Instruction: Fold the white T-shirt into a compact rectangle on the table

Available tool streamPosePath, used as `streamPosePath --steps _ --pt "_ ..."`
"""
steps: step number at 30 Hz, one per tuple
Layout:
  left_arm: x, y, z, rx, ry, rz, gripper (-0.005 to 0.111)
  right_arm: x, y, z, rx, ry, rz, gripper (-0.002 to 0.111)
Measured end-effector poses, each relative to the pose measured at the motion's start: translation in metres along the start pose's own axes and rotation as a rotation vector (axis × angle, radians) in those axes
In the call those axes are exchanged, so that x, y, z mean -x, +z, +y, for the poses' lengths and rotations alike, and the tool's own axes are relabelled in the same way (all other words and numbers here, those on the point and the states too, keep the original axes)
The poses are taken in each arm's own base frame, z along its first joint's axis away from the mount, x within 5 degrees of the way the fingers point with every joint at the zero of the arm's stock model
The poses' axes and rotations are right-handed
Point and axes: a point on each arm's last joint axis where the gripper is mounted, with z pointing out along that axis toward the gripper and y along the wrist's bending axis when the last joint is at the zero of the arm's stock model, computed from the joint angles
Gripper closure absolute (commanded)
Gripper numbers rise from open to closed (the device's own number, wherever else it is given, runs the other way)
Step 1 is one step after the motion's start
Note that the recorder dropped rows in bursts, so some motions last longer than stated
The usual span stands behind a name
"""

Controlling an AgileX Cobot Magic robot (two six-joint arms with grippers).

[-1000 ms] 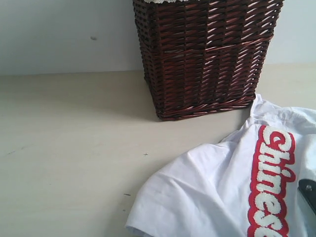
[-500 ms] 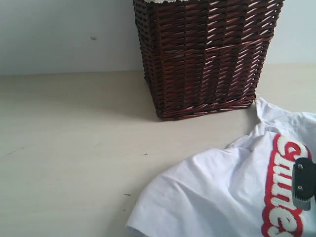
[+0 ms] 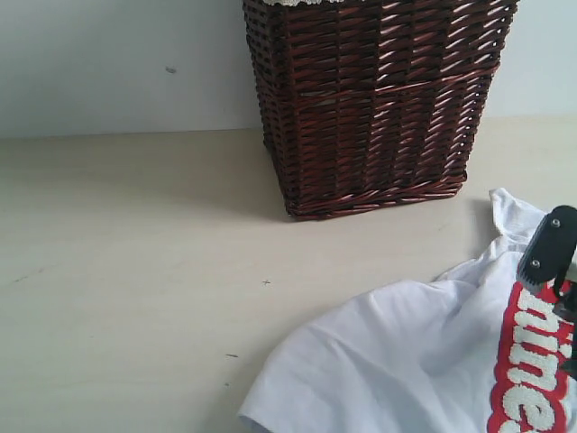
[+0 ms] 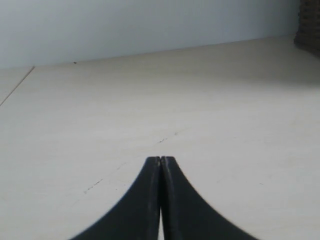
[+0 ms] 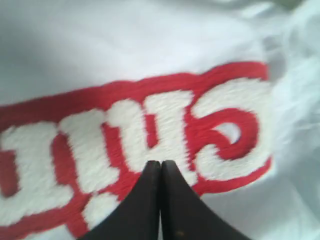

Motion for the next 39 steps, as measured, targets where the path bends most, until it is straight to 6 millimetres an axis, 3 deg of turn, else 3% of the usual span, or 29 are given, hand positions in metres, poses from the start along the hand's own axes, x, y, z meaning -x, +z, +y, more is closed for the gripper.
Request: streamPosePath --steps 5,11,21,27,29,32,36,39 --pt "0.000 0.000 0.000 0.000 0.000 0.000 0.107 0.003 0.005 -0.005 -0.058 0.045 -0.038 0.108" --pt "0.000 0.000 0.000 0.000 0.000 0.000 0.107 -0.002 0.034 0.001 -0.015 0.142 0.001 0.108" --pt "0.000 0.000 0.000 0.000 0.000 0.000 0.107 0.017 0.072 -0.028 -0.167 0.156 -0.105 0.108" --pt "0.000 0.000 0.000 0.000 0.000 0.000 0.107 0.024 0.076 -0.038 -0.159 0.130 -0.100 0.108" --pt "0.000 0.000 0.000 0.000 0.000 0.000 0.107 0.025 0.071 -0.038 -0.143 0.128 -0.090 0.108" --pt "0.000 0.000 0.000 0.000 0.000 0.000 0.107 0.025 0.048 -0.036 -0.084 0.150 -0.057 0.108" --pt "0.000 0.000 0.000 0.000 0.000 0.000 0.107 0.036 -0.015 -0.049 -0.187 0.209 -0.167 0.108" --pt "0.000 0.000 0.000 0.000 0.000 0.000 0.107 0.042 -0.070 -0.058 -0.335 0.442 -0.378 0.108"
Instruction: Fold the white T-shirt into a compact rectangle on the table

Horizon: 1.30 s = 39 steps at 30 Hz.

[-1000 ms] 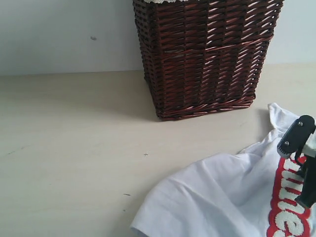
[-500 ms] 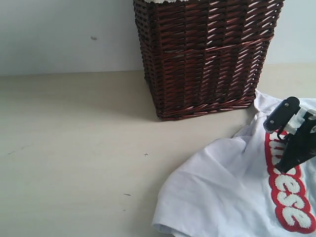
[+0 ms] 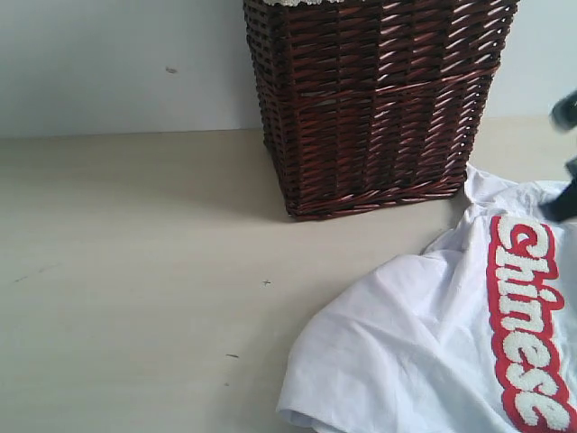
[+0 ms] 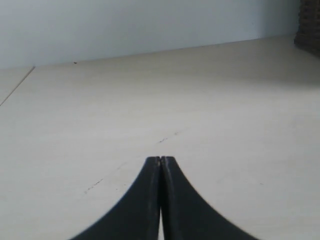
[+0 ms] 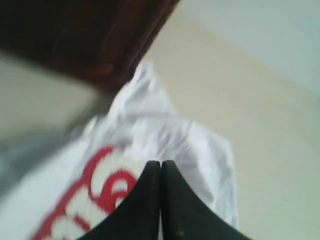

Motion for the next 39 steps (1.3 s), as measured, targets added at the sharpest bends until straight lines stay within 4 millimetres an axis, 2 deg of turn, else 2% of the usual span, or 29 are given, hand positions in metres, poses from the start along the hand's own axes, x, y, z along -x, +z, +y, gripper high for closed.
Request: streamPosePath --steps 4,6,8,13,17,22,27,39 --pt "0.000 0.000 0.000 0.000 0.000 0.000 0.107 0.022 -0.056 -0.017 -0.113 0.569 -0.288 0.108" --pt "0.000 0.000 0.000 0.000 0.000 0.000 0.107 0.020 -0.079 -0.018 -0.124 0.722 -0.379 0.108" --pt "0.000 0.000 0.000 0.000 0.000 0.000 0.107 0.010 -0.098 -0.014 -0.127 0.772 -0.431 0.108" --pt "0.000 0.000 0.000 0.000 0.000 0.000 0.107 -0.033 -0.138 0.009 -0.143 0.736 -0.534 0.108" --pt "0.000 0.000 0.000 0.000 0.000 0.000 0.107 -0.071 -0.153 0.029 -0.160 0.700 -0.606 0.108" --pt "0.000 0.000 0.000 0.000 0.000 0.000 0.107 -0.111 -0.159 0.052 -0.204 0.519 -0.679 0.108" --pt "0.000 0.000 0.000 0.000 0.000 0.000 0.107 -0.118 -0.160 0.065 -0.152 0.357 -0.632 0.108" --pt "0.000 0.000 0.000 0.000 0.000 0.000 0.107 -0.126 -0.153 0.079 -0.026 0.304 -0.506 0.108"
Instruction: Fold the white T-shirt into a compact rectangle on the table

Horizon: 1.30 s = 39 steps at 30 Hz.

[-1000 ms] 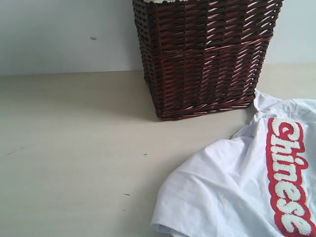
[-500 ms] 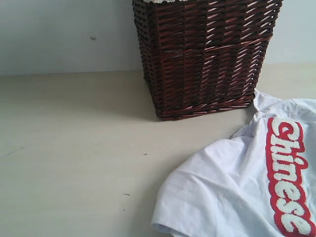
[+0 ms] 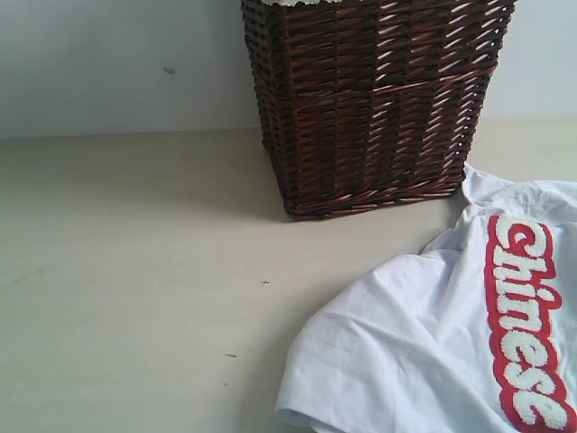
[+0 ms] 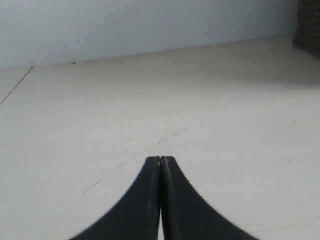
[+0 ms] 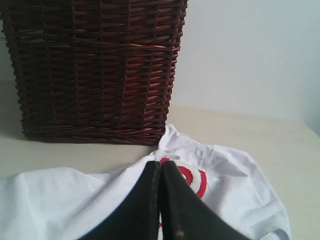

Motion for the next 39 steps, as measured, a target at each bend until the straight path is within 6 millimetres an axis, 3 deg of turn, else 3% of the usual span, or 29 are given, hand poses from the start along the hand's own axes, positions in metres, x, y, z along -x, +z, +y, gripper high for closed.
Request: streamPosePath --steps 18,22,26,30,32,34,39 --pt "0.001 -0.002 -0.001 -0.011 0.037 0.041 0.107 0.000 0.000 0.000 0.004 0.000 0.005 0.108" --pt "0.043 -0.012 0.006 -0.014 0.178 0.095 0.107 -0.001 0.000 0.000 0.005 0.000 0.006 0.108" --pt "0.093 -0.005 0.018 -0.018 0.304 0.186 0.107 -0.001 0.000 0.000 0.005 0.000 0.007 0.108" --pt "0.138 0.027 0.028 -0.048 0.305 0.283 0.107 -0.001 0.000 0.000 0.005 0.000 0.007 0.108" --pt "0.147 0.052 0.030 -0.085 0.268 0.343 0.107 -0.001 0.000 0.001 0.006 0.000 0.008 0.108" --pt "0.146 0.075 0.029 -0.138 0.204 0.406 0.107 -0.001 0.000 0.001 0.006 0.000 0.008 0.108" --pt "0.122 0.123 0.009 -0.401 0.068 0.567 0.107 -0.001 0.000 0.001 0.006 0.000 0.008 0.108"
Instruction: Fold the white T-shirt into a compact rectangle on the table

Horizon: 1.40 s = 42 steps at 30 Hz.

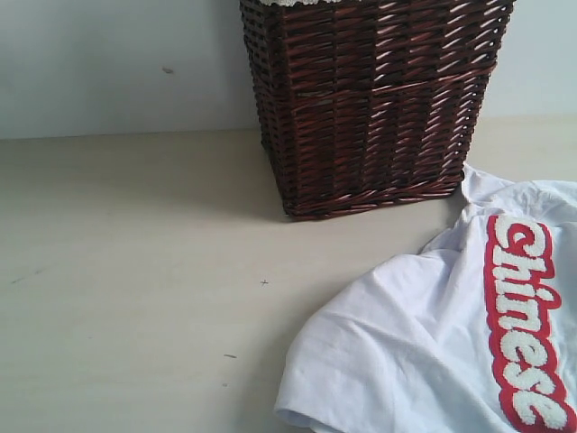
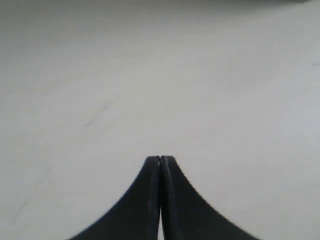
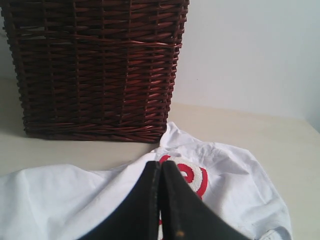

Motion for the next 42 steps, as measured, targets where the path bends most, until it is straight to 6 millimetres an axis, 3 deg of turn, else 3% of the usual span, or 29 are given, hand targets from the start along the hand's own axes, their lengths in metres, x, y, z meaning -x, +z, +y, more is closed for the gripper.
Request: streamPosePath --steps 4,9,13,17,19,22,27,30,33,39,41,42 --pt "0.004 0.026 -0.008 -0.222 0.059 -0.015 0.107 0.000 0.000 0.000 0.000 0.000 0.000 0.108" --pt "0.009 0.039 -0.019 -0.349 0.121 -0.077 0.107 0.000 0.000 0.000 0.000 0.000 0.000 0.108" --pt "0.020 0.055 -0.045 -0.467 0.197 -0.187 0.107 0.000 0.000 0.000 0.000 0.000 0.000 0.108" --pt "0.019 0.089 -0.076 -0.542 0.282 -0.163 0.102 0.000 0.000 0.000 0.000 0.000 0.000 0.108" --pt "0.010 0.109 -0.090 -0.605 0.319 -0.098 0.094 0.000 0.000 0.000 0.000 0.000 0.000 0.108" --pt "0.004 0.128 -0.108 -0.715 0.314 -0.045 0.074 0.000 0.000 0.000 0.001 0.000 0.002 0.108" --pt "0.012 0.147 -0.132 -0.825 0.297 -0.080 0.027 0.000 0.000 0.000 0.001 0.000 0.002 0.108" --pt "0.016 0.165 -0.152 -0.865 0.273 -0.092 0.031 0.000 0.000 0.000 0.001 0.000 0.002 0.108" --pt "0.002 0.186 -0.174 -0.911 0.340 -0.024 0.037 0.000 0.000 0.000 0.001 0.000 0.002 0.108" --pt "-0.002 0.207 -0.183 -0.890 0.454 -0.023 0.040 0.000 0.000 0.000 0.001 0.000 0.002 0.108" --pt "-0.005 0.209 -0.192 -0.907 0.482 -0.010 0.047 0.000 0.000 0.000 0.001 0.000 0.002 0.108" --pt "-0.007 0.210 -0.197 -0.919 0.501 0.001 0.057 0.000 0.000 0.000 0.001 0.000 0.002 0.108"
